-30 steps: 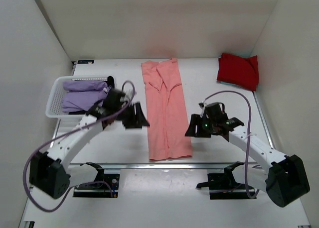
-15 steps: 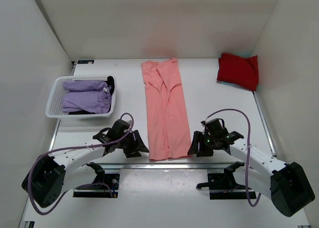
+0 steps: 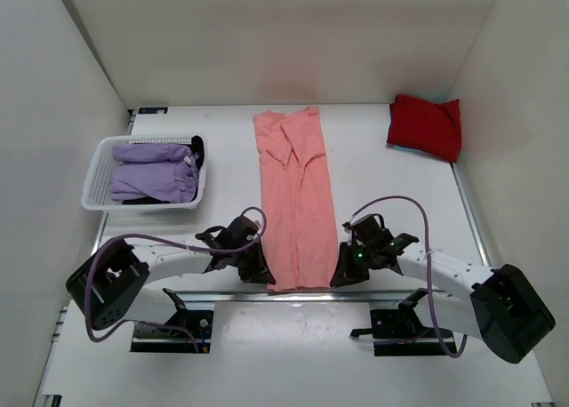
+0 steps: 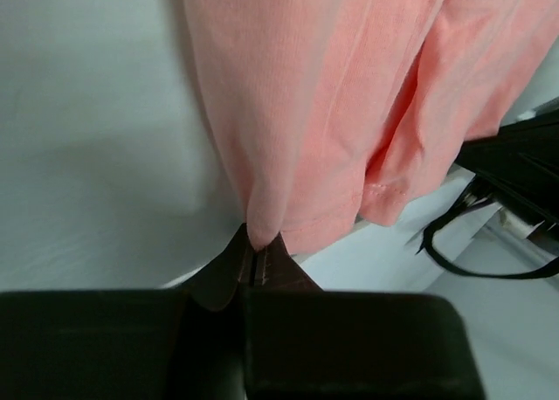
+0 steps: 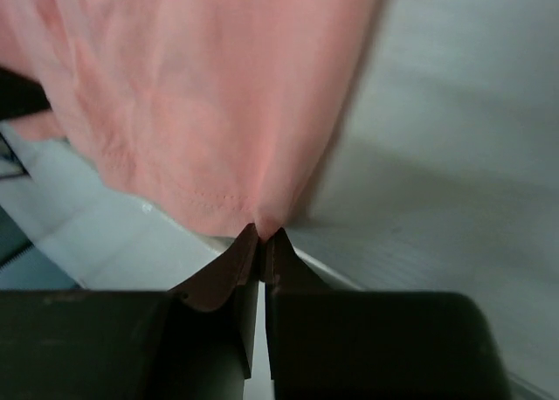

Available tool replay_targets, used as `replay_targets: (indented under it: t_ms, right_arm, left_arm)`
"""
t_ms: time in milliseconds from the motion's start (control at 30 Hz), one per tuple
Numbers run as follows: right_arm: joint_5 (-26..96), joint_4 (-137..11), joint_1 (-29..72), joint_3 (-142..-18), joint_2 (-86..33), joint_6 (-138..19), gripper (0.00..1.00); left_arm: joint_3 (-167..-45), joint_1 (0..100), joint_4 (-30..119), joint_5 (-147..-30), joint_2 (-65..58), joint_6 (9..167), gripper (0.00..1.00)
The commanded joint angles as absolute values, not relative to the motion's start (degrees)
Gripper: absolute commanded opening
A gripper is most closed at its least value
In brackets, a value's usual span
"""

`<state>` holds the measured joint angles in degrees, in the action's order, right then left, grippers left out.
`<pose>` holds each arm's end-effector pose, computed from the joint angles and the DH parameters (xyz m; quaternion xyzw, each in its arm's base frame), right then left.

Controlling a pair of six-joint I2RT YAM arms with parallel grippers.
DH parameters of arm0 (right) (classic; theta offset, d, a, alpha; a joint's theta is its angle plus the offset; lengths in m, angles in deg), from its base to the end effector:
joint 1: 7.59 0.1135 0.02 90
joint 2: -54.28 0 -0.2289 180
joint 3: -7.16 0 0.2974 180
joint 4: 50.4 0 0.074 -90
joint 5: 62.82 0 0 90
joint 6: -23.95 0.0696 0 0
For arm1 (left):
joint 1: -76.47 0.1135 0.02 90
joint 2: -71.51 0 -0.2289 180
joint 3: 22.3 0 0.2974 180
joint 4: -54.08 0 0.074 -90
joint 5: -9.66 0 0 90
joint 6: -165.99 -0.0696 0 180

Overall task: Fold and stack the t-shirts
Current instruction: Fold the folded rectangular tshirt in 1/3 of the way

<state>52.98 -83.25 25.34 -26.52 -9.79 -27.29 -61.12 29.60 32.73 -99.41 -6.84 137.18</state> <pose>0.1833 0.1548 0.0469 -0.0034 0.9497 0.3081 0.0557 0.1688 -0.2135 0.0263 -0.0777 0.9523 -0.2948 0.0159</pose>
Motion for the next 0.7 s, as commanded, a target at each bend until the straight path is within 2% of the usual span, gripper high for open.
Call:
replay_targets:
  t_ms: [0, 167, 300, 467, 567, 667]
  right_arm:
    - [55.0, -88.3, 30.5, -30.1, -10.0, -28.3, 0.0]
    - [61.6, -93.0, 29.2, -34.2, -10.2, -29.9, 0.0]
    - [63.5, -96.8, 22.5, -40.0, -15.8, -37.5, 0.0]
    - [62.7, -104.2, 14.6, -57.5, -26.6, -48.7, 0.0]
    - [62.4, -107.1, 10.4, -69.2, -35.1, -52.5, 0.0]
    - [61.8, -109.0, 7.1, -80.8, -44.8, -53.6, 0.01]
  left_arm:
    - [-62.6, 30.3, 24.1, -101.5, -2.3, 133.3, 0.0]
    - [-67.1, 32.3, 15.6, -103.4, 1.5, 131.1, 0.0]
    - [-71.7, 37.3, 14.5, -104.3, -1.7, 129.1, 0.0]
    - [-82.9, 47.8, 12.2, -105.8, -9.3, 124.6, 0.0]
    - [-92.7, 53.9, 10.9, -106.5, -16.9, 121.6, 0.0]
    - [-104.9, 55.9, 8.7, -106.0, -28.9, 119.0, 0.0]
